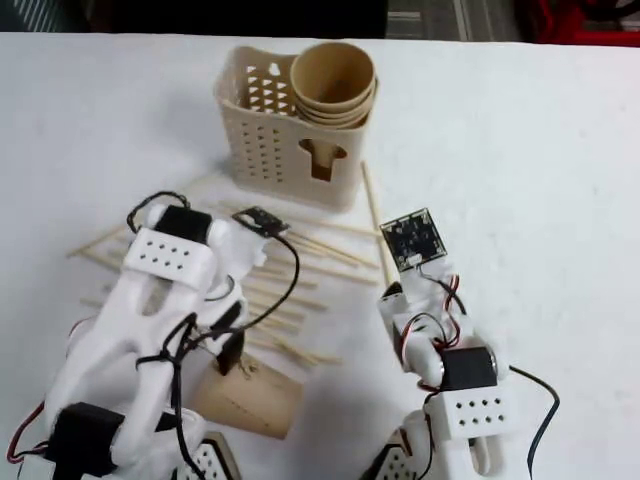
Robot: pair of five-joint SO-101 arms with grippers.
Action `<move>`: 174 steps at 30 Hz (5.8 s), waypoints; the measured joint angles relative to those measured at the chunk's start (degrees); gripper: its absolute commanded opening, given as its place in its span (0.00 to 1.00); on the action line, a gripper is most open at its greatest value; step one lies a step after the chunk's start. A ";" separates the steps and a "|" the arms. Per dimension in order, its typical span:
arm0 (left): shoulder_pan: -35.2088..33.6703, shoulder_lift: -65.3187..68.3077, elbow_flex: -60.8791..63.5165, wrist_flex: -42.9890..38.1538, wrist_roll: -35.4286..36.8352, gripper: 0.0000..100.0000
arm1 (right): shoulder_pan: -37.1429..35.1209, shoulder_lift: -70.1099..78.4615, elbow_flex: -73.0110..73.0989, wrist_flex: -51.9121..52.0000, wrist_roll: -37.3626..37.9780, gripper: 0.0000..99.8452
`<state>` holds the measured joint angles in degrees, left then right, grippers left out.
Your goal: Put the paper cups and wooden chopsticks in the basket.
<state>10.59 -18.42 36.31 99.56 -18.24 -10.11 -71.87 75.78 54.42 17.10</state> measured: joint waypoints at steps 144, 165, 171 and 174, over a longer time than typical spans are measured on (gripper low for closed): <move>-47.47 -34.02 -14.42 -11.52 -0.09 0.21 | -35.96 22.59 -35.87 17.76 6.42 0.16; -47.47 -34.02 -5.45 -16.88 4.75 0.21 | -15.21 43.96 -60.66 -20.92 -6.77 0.16; -47.47 -34.02 -5.27 -18.73 9.76 0.21 | -12.48 58.81 -70.07 -23.12 -7.12 0.16; -47.47 -34.02 -5.27 -18.81 11.96 0.21 | -12.75 64.09 -72.62 -23.12 -7.12 0.16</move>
<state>-36.88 -52.44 31.03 80.75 -6.29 -22.86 -7.78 3.16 31.30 9.98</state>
